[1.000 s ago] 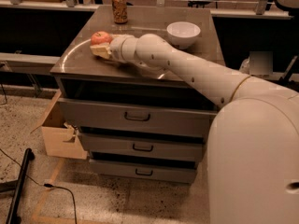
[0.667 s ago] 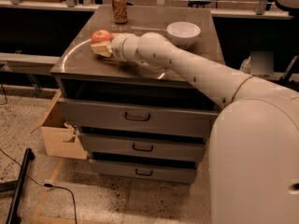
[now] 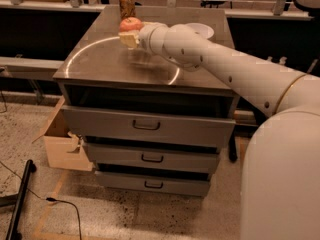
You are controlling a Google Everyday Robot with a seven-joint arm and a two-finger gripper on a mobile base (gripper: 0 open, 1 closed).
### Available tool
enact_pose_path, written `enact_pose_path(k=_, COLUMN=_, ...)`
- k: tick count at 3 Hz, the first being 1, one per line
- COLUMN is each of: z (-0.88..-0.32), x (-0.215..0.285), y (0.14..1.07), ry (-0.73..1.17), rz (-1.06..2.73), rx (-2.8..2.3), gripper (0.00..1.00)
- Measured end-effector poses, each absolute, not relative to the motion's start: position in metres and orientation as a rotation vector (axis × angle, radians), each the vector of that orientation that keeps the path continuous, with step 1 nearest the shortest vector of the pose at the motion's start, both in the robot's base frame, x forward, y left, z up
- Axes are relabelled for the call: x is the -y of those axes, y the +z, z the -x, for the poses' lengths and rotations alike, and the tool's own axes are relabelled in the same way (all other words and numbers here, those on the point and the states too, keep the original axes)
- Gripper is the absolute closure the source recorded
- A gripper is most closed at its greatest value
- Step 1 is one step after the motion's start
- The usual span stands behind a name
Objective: Place apple into white bowl
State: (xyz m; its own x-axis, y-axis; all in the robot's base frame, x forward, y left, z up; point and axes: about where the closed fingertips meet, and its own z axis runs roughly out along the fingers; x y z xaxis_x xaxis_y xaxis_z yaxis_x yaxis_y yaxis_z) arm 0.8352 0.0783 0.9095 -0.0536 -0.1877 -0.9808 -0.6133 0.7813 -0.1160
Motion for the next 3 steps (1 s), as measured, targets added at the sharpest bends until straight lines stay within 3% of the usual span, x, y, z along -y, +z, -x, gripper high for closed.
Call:
enact_pose_path(k=2, z=-0.839, x=-0.013, y=0.925, ry=0.159, rz=0.565, rx=-1.633, gripper=1.0)
enact_pose_path(k=3, z=-0.839, x=-0.012, y=0.927, ry=0.16, rz=0.565, rx=-1.633, gripper=1.0)
